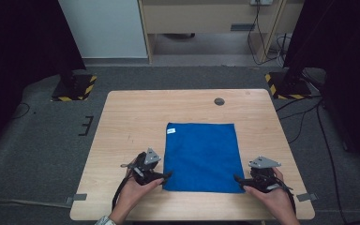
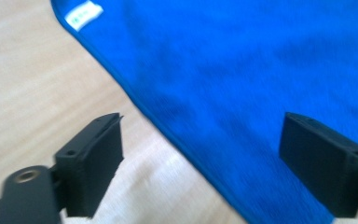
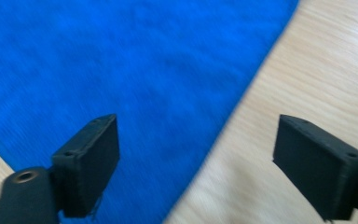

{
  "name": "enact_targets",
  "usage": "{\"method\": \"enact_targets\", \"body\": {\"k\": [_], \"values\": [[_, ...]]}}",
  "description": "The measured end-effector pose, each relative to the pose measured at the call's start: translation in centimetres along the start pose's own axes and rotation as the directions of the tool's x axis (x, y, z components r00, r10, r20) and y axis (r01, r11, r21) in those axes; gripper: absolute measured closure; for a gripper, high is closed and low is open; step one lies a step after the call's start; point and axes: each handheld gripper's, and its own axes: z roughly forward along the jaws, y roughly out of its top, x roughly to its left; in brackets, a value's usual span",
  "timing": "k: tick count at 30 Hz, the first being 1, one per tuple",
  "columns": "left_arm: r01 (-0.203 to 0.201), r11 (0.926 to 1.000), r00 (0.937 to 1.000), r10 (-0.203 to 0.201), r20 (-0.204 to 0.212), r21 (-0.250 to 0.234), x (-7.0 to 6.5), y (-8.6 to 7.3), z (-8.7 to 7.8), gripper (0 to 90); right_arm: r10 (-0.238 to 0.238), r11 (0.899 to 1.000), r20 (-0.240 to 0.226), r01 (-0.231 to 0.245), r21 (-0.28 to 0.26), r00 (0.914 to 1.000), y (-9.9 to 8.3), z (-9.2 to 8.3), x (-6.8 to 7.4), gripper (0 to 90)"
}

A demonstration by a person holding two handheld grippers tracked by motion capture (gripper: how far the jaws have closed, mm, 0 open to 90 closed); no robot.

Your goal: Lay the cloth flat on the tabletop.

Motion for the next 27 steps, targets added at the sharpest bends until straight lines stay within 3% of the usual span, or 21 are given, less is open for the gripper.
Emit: {"method": "enact_targets", "body": {"k": [3, 6, 8, 10, 13, 15, 18, 22, 27], "values": [[0.006, 0.9992, 0.9999, -0.006, 0.014, -0.04, 0.9, 0.5, 0.3, 6.7, 0.009, 1.0, -0.022, -0.009, -0.024, 0.9997, 0.9, 0.8, 0.1, 10.3], [0.0, 0.9988, 0.9999, 0.001, 0.01, -0.049, 1.6, 0.9, 0.5, 5.7, 0.007, 0.999, -0.043, -0.009, -0.047, 0.999, 2.1, 1.6, 0.4, 8.9], [0.018, 0.9974, 0.9996, -0.017, 0.024, -0.07, 2.4, 1.4, 0.6, 5.7, -0.003, 0.998, -0.052, 0.0, -0.057, 0.9987, 2.5, 1.8, 0.6, 8.4], [0.04, 0.9941, 0.9986, -0.036, 0.039, -0.101, 3.3, 2.1, 0.6, 5.2, -0.017, 0.996, -0.088, 0.009, -0.087, 0.996, 3.9, 2.4, 1.1, 7.7], [0.069, 0.9893, 0.9975, -0.07, -0.002, -0.128, 5.2, 3.3, 0.8, 4.1, -0.036, 0.995, -0.117, 0.025, -0.097, 0.9924, 5.2, 3.2, 1.8, 7.5], [0.077, 0.9886, 0.997, -0.078, 0.0, -0.129, 5.9, 4.0, 0.9, 4.6, -0.044, 0.995, -0.138, 0.031, -0.095, 0.9894, 6.0, 3.7, 2.4, 8.4], [0.048, 0.9889, 0.9984, -0.051, -0.024, -0.141, 6.2, 4.7, 0.9, 5.2, -0.053, 0.995, -0.146, 0.04, -0.094, 0.9878, 6.7, 4.1, 3.0, 9.9], [0.064, 0.9857, 0.9978, -0.066, -0.005, -0.155, 6.6, 5.7, 1.0, 5.0, -0.054, 0.995, -0.176, 0.038, -0.095, 0.9829, 8.2, 4.9, 4.3, 11.5], [0.052, 0.9906, 0.9987, -0.051, 0.009, -0.127, 6.5, 6.7, 1.2, 5.2, -0.054, 0.994, -0.2, 0.034, -0.103, 0.9782, 9.2, 5.3, 5.4, 12.8]]}}
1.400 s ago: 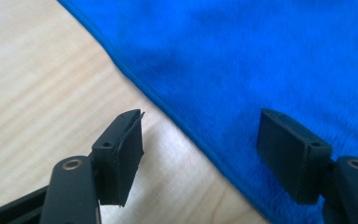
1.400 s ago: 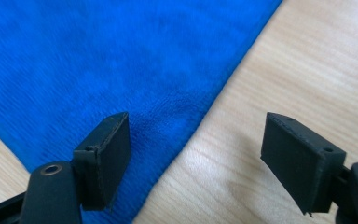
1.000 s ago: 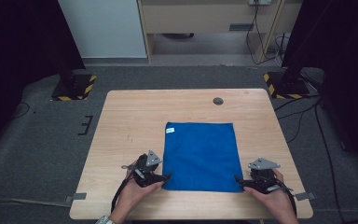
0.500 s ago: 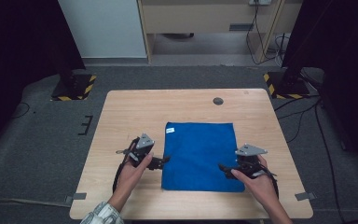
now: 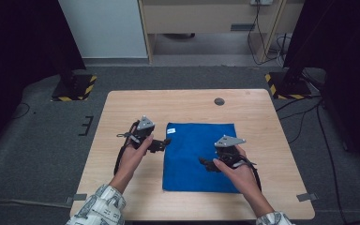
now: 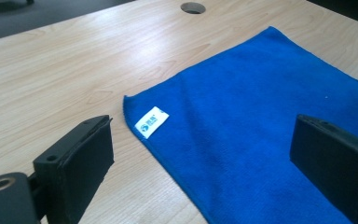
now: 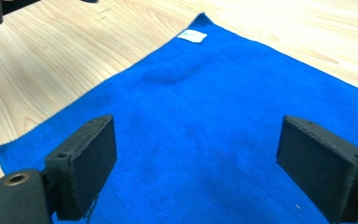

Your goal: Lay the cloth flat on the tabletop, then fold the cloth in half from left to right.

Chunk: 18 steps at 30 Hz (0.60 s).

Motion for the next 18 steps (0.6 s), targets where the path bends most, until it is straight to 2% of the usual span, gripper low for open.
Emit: {"method": "enact_targets", "body": {"k": [4, 15, 18], "values": [[0.0, 1.0, 0.9997, 0.0, 0.025, 0.001, -0.1, 0.6, 0.3, 5.0, -0.015, 1.0, -0.013, 0.015, 0.005, 0.9998, 0.5, 0.4, 0.6, 13.0], [-0.003, 1.0, 0.9995, 0.003, 0.033, 0.008, -0.1, 1.4, 0.6, 5.2, -0.051, 0.998, -0.042, 0.052, 0.024, 0.9978, 1.2, 1.5, 2.1, 14.6], [0.009, 1.0, 0.9996, -0.009, 0.026, 0.003, 0.2, 1.6, 0.5, 5.3, -0.052, 0.998, -0.051, 0.054, 0.033, 0.9973, 1.3, 1.6, 2.4, 14.6]]}}
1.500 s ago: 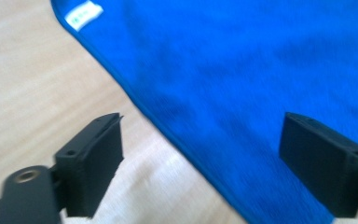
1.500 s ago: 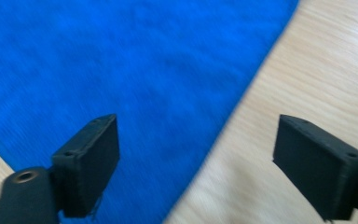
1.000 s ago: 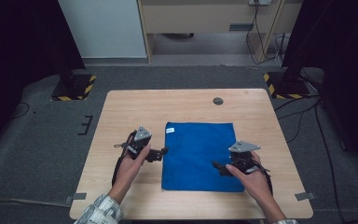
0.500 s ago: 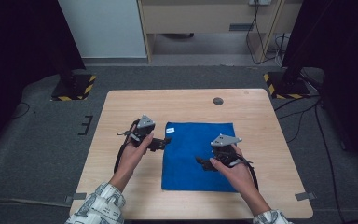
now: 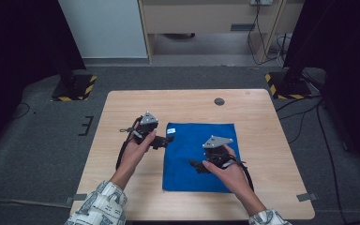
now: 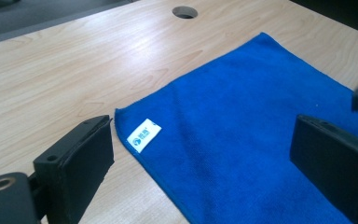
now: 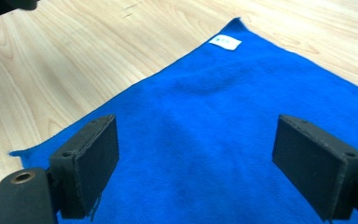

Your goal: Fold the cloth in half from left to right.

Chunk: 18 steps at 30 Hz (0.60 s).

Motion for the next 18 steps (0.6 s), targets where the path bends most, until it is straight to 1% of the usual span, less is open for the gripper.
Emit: {"method": "enact_targets", "body": {"k": [2, 4, 7, 8, 10, 12, 14, 15, 17, 18], "values": [[-0.001, 1.0, 1.0, 0.001, -0.007, -0.003, 0.3, 0.2, -0.1, 5.3, -0.004, 1.0, -0.009, 0.005, 0.008, 1.0, 0.1, 0.2, 0.3, 14.7], [0.009, 0.9999, 0.9998, -0.01, -0.016, -0.009, 0.7, 0.4, -0.3, 5.3, -0.009, 1.0, -0.022, 0.009, 0.02, 0.9997, 0.2, 0.7, 0.9, 15.2], [0.016, 0.9998, 0.9997, -0.016, -0.021, -0.011, 0.9, 0.5, -0.4, 5.4, -0.013, 0.999, -0.034, 0.014, 0.032, 0.9993, 0.2, 1.0, 1.2, 14.9], [0.022, 0.9996, 0.9995, -0.022, -0.023, -0.016, 1.0, 0.5, -0.4, 5.4, -0.015, 0.999, -0.041, 0.017, 0.043, 0.999, 0.2, 1.4, 1.6, 15.5], [0.018, 0.9998, 0.9995, -0.018, -0.026, -0.01, 1.1, 0.6, -0.4, 5.5, -0.019, 0.999, -0.043, 0.021, 0.048, 0.9989, 0.2, 1.6, 1.9, 16.0], [0.006, 1.0, 0.9995, -0.006, -0.03, -0.002, 1.2, 0.8, -0.4, 5.5, -0.031, 0.998, -0.056, 0.034, 0.052, 0.9979, 0.3, 1.9, 2.4, 17.6], [0.014, 0.9999, 0.9994, -0.014, -0.033, -0.003, 1.3, 0.9, -0.4, 5.5, -0.035, 0.998, -0.066, 0.038, 0.055, 0.9972, 0.3, 2.3, 2.9, 20.4], [0.014, 0.9999, 0.9993, -0.014, -0.036, 0.0, 1.4, 0.9, -0.4, 5.5, -0.044, 0.997, -0.07, 0.047, 0.054, 0.9966, 0.4, 2.6, 3.5, 24.0], [0.017, 0.9999, 0.9992, -0.017, -0.037, 0.001, 1.5, 0.9, -0.5, 5.5, -0.055, 0.997, -0.088, 0.06, 0.051, 0.9946, 0.4, 3.0, 4.1, 30.8], [0.017, 0.9999, 0.9992, -0.017, -0.037, 0.001, 1.5, 0.9, -0.5, 5.5, -0.055, 0.997, -0.088, 0.06, 0.051, 0.9946, 0.4, 3.0, 4.1, 30.8]]}}
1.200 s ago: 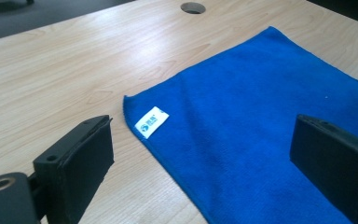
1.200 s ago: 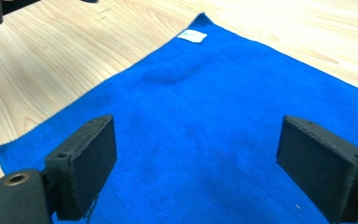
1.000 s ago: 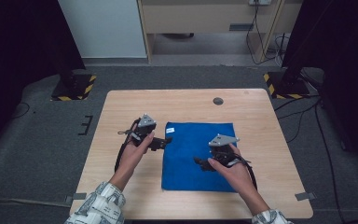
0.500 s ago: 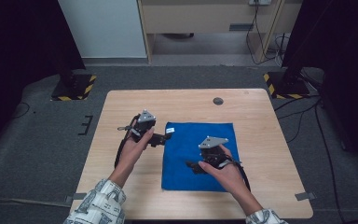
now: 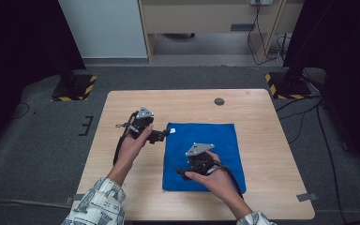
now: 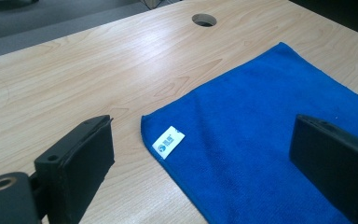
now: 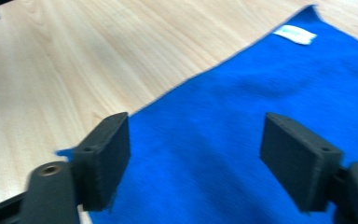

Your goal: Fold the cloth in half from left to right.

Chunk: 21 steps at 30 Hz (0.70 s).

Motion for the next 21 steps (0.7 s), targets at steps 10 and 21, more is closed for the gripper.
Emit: {"method": "enact_targets", "body": {"k": [10, 21], "values": [[0.004, 0.9999, 1.0, -0.004, -0.001, 0.015, 0.3, -0.2, 0.4, 5.5, -0.072, 0.997, -0.072, 0.073, 0.012, 0.9948, 0.0, 2.0, 3.0, 59.7], [-0.025, 0.9979, 0.9996, 0.025, -0.014, 0.061, 0.7, -0.5, 2.0, 7.8, -0.108, 0.992, -0.061, 0.112, 0.067, 0.9923, -1.3, 4.6, 6.1, 39.7]]}}
